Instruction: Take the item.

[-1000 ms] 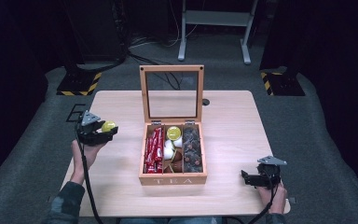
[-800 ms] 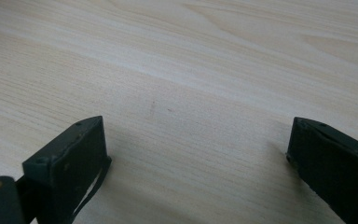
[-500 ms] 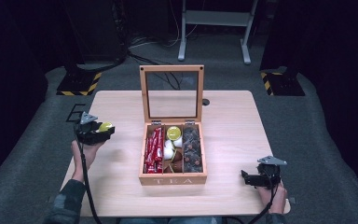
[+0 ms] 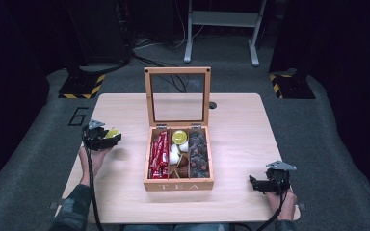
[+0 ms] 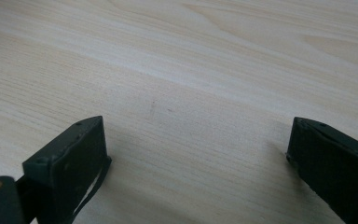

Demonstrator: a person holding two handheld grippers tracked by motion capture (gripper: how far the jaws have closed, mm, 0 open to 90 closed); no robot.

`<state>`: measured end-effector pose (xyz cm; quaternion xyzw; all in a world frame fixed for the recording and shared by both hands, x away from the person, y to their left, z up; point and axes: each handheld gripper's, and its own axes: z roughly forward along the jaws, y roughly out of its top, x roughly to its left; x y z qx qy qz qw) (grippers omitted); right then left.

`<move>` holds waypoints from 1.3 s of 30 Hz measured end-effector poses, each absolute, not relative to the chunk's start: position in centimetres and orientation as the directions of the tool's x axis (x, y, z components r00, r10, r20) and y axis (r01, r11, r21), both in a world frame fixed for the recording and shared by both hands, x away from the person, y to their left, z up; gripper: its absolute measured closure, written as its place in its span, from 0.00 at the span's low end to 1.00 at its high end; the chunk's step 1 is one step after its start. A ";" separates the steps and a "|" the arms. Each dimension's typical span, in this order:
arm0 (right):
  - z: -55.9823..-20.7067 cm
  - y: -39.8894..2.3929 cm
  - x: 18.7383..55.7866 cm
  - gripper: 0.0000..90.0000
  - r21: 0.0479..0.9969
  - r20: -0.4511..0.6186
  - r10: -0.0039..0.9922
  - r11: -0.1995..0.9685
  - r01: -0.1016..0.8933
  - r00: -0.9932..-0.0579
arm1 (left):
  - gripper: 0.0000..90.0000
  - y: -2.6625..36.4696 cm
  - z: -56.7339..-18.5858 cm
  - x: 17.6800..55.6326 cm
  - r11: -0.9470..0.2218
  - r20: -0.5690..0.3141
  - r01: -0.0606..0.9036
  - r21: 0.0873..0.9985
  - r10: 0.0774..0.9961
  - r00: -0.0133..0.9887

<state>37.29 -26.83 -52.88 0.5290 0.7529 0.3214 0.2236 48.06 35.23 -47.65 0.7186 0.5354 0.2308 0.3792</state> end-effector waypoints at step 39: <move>-52.9 -26.8 37.3 0.05 0.720 0.004 0.941 0.232 0.654 -0.339 | 0.25 36.1 -50.3 48.2 -0.132 -0.091 0.662 0.738 0.952 0.291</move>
